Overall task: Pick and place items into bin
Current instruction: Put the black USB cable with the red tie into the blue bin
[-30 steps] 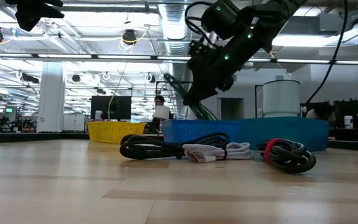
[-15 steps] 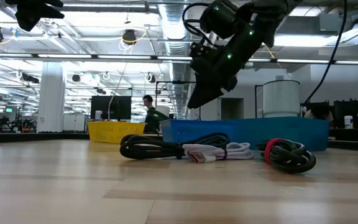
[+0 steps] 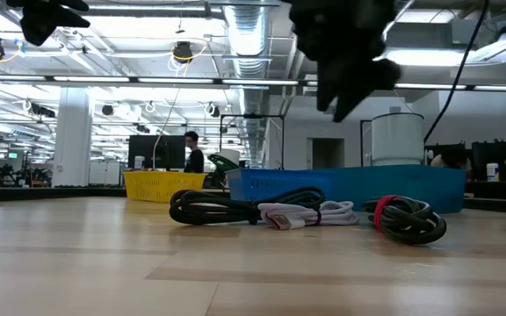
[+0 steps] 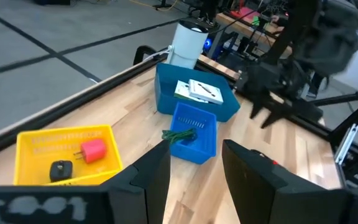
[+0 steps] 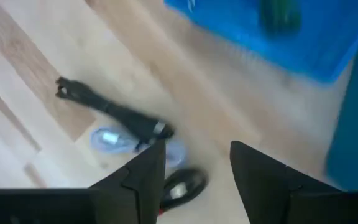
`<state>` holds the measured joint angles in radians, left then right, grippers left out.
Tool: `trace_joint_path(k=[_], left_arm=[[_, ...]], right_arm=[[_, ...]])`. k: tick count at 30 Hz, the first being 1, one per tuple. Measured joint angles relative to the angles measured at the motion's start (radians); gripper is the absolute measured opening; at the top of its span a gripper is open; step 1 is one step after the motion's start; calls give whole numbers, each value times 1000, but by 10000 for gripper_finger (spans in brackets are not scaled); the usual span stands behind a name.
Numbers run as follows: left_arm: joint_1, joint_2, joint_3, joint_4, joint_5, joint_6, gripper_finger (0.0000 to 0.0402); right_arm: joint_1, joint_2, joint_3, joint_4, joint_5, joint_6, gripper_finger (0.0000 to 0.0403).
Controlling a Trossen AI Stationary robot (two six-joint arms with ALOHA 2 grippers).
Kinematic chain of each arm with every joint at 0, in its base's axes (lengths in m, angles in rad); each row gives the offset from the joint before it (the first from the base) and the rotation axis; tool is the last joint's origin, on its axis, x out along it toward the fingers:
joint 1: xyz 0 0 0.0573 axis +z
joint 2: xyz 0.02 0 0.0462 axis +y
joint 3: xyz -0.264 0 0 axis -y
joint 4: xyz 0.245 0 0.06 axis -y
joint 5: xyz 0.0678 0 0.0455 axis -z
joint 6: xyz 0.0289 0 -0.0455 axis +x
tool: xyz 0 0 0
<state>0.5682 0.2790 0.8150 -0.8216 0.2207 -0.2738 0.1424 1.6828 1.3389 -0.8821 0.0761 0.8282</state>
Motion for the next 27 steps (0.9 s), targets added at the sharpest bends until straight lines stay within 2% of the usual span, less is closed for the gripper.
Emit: trace_joint_path(k=[6, 14, 19, 27], left_arm=[[0, 0, 0, -4, 0, -41, 135], [0, 0, 0, -4, 0, -44, 135], [0, 0, 0, -4, 0, -44, 135], [0, 2, 0, -18, -1, -45, 135]], right_arm=[[124, 23, -2, -78, -8, 374, 168], [265, 79, 0, -37, 33, 706, 169], [317, 142, -1, -18, 28, 830, 170], [334, 268, -1, 96, 26, 883, 164]])
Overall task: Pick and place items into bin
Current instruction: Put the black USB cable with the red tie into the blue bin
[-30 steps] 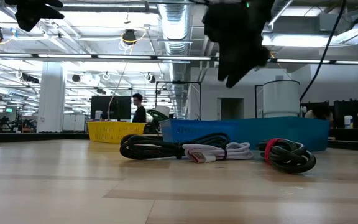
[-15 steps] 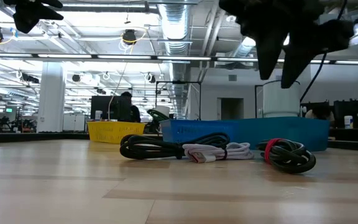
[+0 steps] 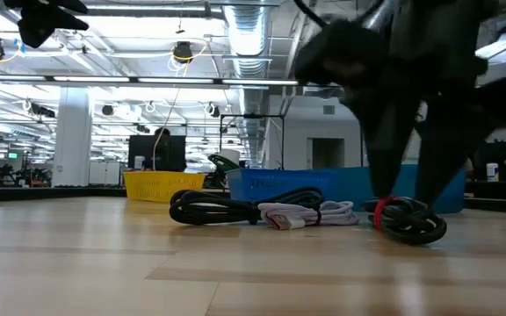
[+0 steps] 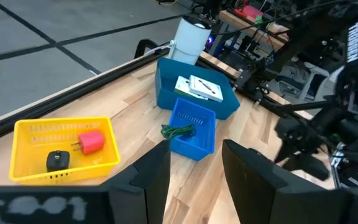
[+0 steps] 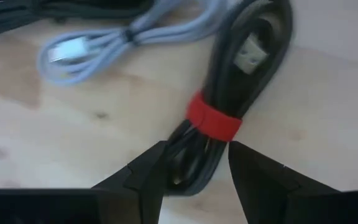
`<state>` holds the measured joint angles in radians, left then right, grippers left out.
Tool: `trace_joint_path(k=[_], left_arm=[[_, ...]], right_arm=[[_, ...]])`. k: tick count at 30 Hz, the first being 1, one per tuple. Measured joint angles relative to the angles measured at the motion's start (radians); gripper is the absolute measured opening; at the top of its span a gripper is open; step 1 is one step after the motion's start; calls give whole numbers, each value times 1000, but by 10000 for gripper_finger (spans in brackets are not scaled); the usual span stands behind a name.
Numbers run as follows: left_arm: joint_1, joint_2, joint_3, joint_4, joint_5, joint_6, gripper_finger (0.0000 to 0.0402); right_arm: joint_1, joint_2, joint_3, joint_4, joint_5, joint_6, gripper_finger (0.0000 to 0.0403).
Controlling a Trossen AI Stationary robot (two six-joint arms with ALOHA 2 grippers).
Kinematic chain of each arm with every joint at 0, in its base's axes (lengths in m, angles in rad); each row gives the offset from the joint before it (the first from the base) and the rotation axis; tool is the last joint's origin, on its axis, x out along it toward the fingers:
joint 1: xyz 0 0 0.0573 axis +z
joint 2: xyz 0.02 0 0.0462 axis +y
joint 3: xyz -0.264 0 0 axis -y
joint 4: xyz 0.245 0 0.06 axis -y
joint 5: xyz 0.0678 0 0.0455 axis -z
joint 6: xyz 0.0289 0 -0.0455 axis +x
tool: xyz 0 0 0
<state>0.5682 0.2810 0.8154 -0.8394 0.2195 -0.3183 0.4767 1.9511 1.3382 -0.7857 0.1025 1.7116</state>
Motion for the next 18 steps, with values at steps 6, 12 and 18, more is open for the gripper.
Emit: trace_joint_path(k=[6, 12, 18], left_arm=[[0, 0, 0, -10, -5, 0, 135], [0, 0, 0, -21, -8, 0, 135], [0, 0, 0, -54, -11, 0, 135]], right_arm=[[-26, 35, 2, -3, 2, -1, 164], [-56, 34, 3, -18, 11, -18, 163], [-81, 33, 2, -28, -49, -44, 134]])
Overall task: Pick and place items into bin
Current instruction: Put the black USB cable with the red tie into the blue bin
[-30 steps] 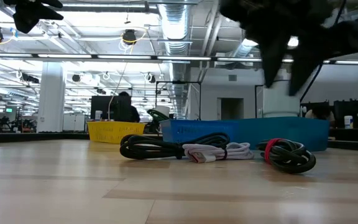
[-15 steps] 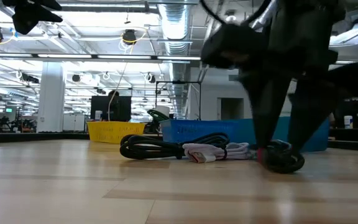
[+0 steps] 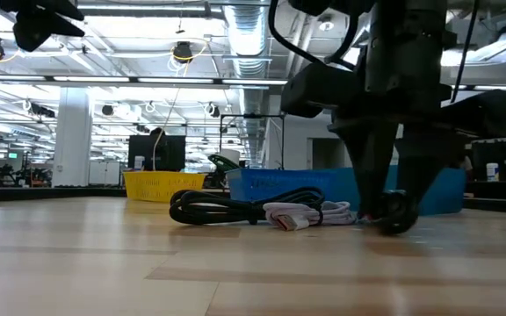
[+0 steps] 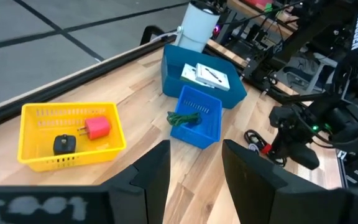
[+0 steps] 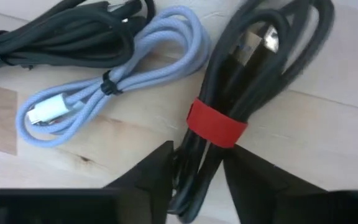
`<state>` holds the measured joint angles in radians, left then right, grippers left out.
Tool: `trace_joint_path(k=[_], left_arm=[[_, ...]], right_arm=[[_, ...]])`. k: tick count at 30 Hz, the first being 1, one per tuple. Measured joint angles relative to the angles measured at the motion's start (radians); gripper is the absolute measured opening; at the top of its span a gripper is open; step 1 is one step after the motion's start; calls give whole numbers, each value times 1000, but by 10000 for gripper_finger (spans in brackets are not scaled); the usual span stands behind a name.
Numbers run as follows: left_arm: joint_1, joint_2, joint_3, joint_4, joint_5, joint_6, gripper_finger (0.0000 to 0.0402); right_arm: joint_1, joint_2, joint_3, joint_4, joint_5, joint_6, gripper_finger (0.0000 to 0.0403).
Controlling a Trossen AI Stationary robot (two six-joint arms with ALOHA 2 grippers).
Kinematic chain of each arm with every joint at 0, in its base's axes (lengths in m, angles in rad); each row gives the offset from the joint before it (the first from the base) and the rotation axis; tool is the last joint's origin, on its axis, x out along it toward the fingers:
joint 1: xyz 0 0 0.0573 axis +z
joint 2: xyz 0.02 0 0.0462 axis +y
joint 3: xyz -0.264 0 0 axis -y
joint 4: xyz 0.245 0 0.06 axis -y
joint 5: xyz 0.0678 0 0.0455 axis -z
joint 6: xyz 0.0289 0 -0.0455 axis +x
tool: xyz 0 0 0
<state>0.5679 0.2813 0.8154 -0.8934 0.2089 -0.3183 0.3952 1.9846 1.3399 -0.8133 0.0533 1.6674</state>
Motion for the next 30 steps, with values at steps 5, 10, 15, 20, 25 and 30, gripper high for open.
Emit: trace_joint_path(k=[5, 10, 15, 20, 25, 30], left_arm=[[0, 0, 0, -17, 0, 0, 135], [0, 0, 0, -17, -7, 0, 135], [0, 0, 0, -16, -9, 0, 135], [0, 0, 0, -16, -10, 0, 135], [0, 0, 0, -16, -11, 0, 135], [0, 0, 0, -16, -11, 0, 135]], right_arm=[[11, 0, -2, -2, 1, -2, 50], [50, -1, -2, -1, 43, 24, 27], [98, -1, 24, -58, 138, 85, 30], [127, -2, 100, -177, 350, 69, 25], [103, -4, 177, -306, 598, -68, 25], [33, -4, 189, -321, 810, -285, 25]])
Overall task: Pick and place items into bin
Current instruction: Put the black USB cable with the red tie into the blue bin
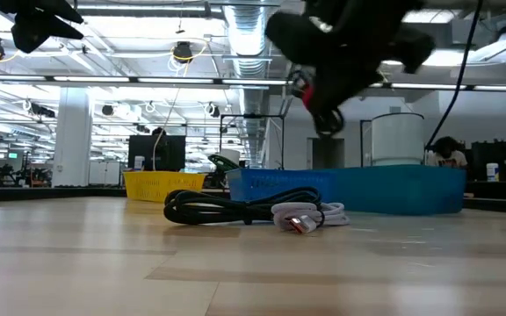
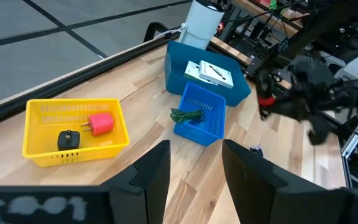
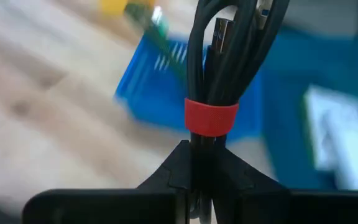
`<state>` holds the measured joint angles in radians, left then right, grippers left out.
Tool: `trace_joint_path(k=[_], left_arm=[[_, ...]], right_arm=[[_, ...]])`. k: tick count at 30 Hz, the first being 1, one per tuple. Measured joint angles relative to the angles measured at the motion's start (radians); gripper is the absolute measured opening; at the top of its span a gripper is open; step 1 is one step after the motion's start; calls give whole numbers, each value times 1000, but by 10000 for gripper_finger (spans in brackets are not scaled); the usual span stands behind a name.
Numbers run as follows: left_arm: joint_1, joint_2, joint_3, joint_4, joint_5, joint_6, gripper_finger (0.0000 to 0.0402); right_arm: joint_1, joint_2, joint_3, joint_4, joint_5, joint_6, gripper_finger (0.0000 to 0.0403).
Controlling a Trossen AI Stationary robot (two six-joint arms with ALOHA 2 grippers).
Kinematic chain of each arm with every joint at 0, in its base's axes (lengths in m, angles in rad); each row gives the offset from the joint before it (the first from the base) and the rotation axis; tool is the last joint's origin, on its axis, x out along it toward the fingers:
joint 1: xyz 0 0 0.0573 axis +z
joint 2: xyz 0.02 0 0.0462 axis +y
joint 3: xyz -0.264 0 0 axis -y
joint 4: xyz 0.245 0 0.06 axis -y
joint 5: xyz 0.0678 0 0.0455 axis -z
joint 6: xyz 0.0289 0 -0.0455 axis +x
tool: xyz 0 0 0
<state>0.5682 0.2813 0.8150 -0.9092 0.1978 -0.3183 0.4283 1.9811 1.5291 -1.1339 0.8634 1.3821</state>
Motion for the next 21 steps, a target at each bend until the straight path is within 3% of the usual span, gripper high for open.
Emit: trace_joint_path(k=[4, 8, 21], left_arm=[[0, 0, 0, 0, 0, 0, 135], [0, 0, 0, 0, 0, 0, 135], [0, 0, 0, 1, 1, -26, 135]], right_arm=[[-78, 0, 0, 2, 103, -78, 25], [-154, 0, 0, 19, 128, -82, 26], [-318, 3, 0, 278, 11, -222, 29]])
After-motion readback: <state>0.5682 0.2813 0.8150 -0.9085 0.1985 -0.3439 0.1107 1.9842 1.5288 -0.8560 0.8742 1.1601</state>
